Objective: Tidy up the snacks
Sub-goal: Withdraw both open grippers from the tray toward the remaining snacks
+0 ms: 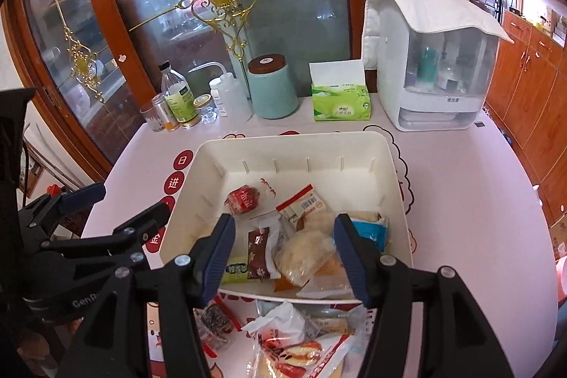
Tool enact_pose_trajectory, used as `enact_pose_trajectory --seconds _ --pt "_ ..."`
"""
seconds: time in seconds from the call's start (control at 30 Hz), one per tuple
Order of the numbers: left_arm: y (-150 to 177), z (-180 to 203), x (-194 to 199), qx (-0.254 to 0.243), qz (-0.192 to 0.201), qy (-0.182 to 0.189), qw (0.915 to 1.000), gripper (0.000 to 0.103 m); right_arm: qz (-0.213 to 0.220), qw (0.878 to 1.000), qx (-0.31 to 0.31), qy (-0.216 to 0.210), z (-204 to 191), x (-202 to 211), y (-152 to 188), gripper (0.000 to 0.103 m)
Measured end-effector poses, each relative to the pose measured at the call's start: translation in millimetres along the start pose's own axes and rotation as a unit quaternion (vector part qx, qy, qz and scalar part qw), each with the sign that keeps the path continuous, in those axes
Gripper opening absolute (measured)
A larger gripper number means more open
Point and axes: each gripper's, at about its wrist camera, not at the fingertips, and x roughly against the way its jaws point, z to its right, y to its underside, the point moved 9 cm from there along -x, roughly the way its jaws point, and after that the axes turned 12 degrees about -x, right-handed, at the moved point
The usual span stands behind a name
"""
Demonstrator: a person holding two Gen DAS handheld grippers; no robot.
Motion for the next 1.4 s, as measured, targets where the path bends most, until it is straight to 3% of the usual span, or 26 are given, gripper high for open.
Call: enact_pose_trajectory --seconds 1.1,1.4 --pt "93.0 -1.4 71.3 0.014 0.01 0.013 0.9998 0.09 0.001 1.0 -0.005 -0.01 13.2 69.9 100.1 0.059" --pt "130.8 10.6 54.2 0.021 -0.03 0.021 0.9991 0.09 -0.024 1.0 0.01 -0.004 20.2 63.0 131.9 0.059"
